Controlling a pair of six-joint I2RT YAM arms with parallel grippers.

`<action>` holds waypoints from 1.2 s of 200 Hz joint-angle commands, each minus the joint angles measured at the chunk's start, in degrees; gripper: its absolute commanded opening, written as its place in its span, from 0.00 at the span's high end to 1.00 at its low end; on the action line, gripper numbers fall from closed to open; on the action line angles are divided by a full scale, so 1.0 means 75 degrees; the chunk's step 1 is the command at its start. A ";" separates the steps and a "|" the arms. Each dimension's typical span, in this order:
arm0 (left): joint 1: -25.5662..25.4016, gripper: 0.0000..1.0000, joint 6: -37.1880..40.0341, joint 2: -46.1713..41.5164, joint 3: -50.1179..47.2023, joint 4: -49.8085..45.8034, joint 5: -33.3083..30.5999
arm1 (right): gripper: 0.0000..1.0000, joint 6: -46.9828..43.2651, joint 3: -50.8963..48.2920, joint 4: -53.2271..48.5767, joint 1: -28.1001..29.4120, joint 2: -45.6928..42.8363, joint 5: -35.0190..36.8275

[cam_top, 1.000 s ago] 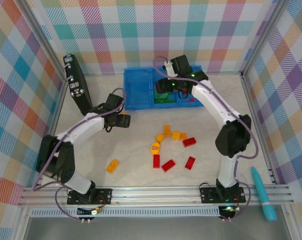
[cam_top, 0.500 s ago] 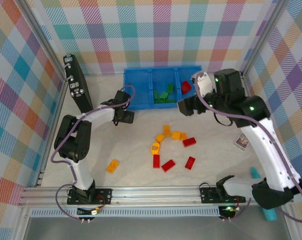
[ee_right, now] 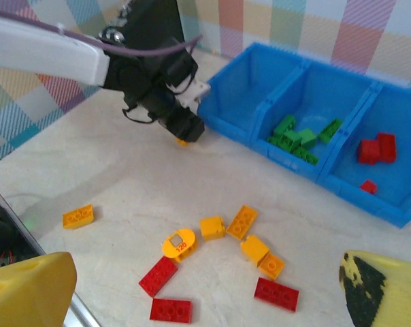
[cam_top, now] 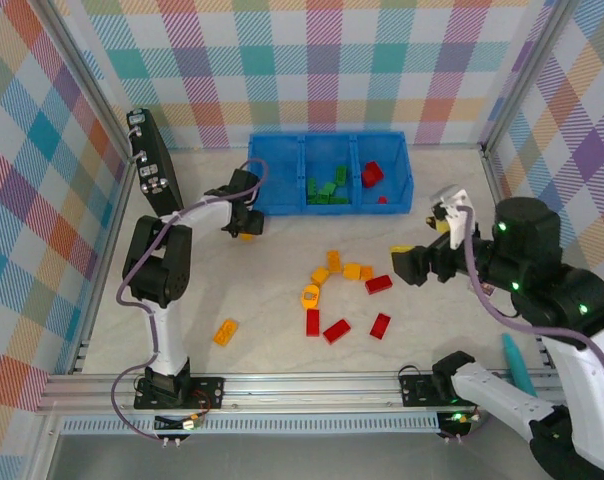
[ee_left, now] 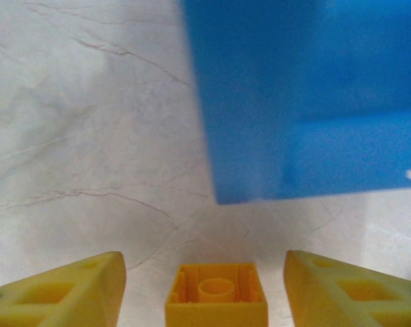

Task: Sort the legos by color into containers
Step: Pick up the lego from the center of the table, then place the lego in the container.

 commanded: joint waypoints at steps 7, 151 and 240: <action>0.0071 0.47 -0.0143 0.0305 0.0272 -0.0622 0.0204 | 0.01 -0.0168 0.0330 0.0044 -0.0049 0.0080 -0.0031; -0.0058 0.80 -0.0930 -0.2076 -0.0110 -0.0925 0.1096 | 0.01 -0.0954 0.0299 0.0238 -0.0049 -0.0270 -0.0078; -0.0116 0.80 -0.2353 -0.1412 0.1563 0.0658 0.1453 | 0.01 -0.0759 0.0174 -0.0189 -0.0049 0.0313 -0.0074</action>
